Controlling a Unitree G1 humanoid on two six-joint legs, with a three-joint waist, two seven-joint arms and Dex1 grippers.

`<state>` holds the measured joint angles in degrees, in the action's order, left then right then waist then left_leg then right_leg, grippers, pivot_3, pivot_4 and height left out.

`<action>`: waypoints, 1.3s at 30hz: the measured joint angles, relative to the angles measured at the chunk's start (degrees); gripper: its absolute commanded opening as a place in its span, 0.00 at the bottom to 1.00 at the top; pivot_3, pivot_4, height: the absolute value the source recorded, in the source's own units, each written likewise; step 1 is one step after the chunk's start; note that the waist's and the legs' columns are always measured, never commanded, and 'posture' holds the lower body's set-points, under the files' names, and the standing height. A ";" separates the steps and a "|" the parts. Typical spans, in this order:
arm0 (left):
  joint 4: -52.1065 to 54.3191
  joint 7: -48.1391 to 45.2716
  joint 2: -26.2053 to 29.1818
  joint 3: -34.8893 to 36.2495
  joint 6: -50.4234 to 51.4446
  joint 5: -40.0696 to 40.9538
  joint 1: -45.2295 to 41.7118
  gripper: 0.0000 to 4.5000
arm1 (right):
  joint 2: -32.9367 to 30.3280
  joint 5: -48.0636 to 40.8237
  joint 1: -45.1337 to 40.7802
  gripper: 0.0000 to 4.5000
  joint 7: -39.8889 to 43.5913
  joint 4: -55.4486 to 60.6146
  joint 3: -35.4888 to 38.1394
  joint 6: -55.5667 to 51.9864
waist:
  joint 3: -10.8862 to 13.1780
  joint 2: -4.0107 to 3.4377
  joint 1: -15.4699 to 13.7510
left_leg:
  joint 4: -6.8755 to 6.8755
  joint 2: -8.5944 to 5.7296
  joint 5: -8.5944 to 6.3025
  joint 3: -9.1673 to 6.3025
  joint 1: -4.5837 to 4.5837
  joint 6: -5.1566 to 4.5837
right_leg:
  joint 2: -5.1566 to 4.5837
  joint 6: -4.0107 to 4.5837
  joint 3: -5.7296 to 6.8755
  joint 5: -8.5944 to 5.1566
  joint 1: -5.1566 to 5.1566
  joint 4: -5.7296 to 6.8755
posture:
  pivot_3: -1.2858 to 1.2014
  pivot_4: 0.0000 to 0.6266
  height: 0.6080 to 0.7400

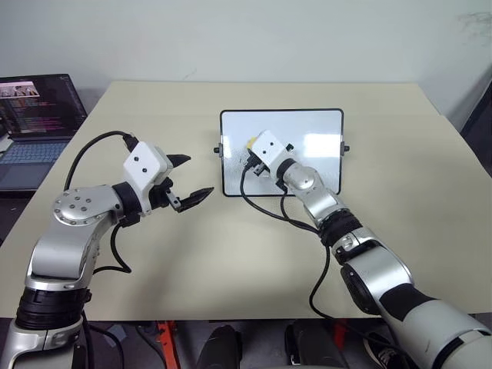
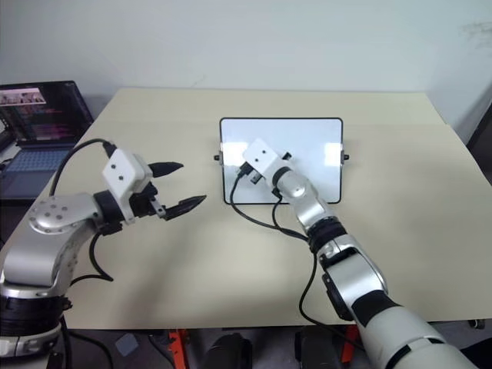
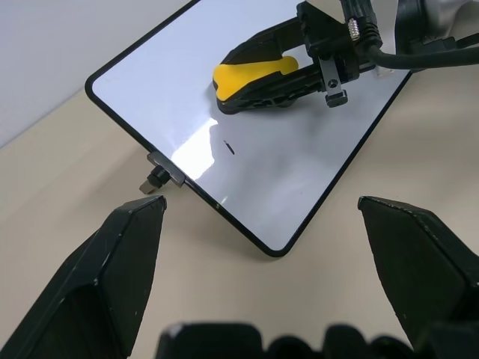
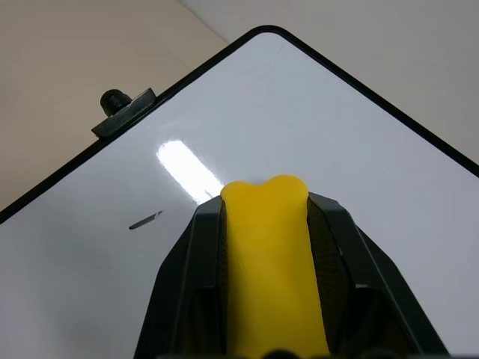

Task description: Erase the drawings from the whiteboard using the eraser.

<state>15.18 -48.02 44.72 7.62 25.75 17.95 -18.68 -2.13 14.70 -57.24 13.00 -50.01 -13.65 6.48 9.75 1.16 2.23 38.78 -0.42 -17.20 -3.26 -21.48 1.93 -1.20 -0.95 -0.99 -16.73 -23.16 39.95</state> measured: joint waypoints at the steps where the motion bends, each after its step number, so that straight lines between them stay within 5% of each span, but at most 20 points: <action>1: 0.00 -0.01 0.00 0.00 0.00 0.00 0.00 1.00 | -0.05 -0.05 0.20 0.26 0.13 0.52 0.02 -0.38 | 0.00 0.00 -0.01 | 0.00 0.00 0.00 0.00 0.00 0.00 | 0.00 0.00 0.00 0.00 0.00 0.00 | 0.52 0.24 1.00; 19: 2.83 1.90 -0.27 0.96 0.93 0.44 4.41 1.00 | 2.61 -4.67 3.02 0.26 1.93 6.97 1.62 -4.32 | 0.02 -0.02 0.76 | -0.06 0.04 -0.01 0.02 -0.36 0.00 | 0.00 0.00 -0.02 0.00 -0.33 -0.14 | 0.52 0.24 1.00; 39: 4.70 2.63 0.16 1.87 2.51 1.83 5.57 1.00 | 7.07 -1.49 2.77 0.26 -0.48 1.20 -2.22 2.83 | 0.02 -0.03 1.02 | -0.07 0.04 -0.01 0.03 -0.35 0.00 | 0.01 0.00 -0.02 0.00 -0.34 -0.12 | 0.52 0.24 1.00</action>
<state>19.88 -45.39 44.87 9.49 28.27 19.78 -13.10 4.94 13.21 -54.47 12.52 -48.81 -15.86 9.31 9.77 1.13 3.26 38.71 -0.38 -17.21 -3.23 -21.82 1.93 -1.19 -0.95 -1.00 -16.74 -23.50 39.83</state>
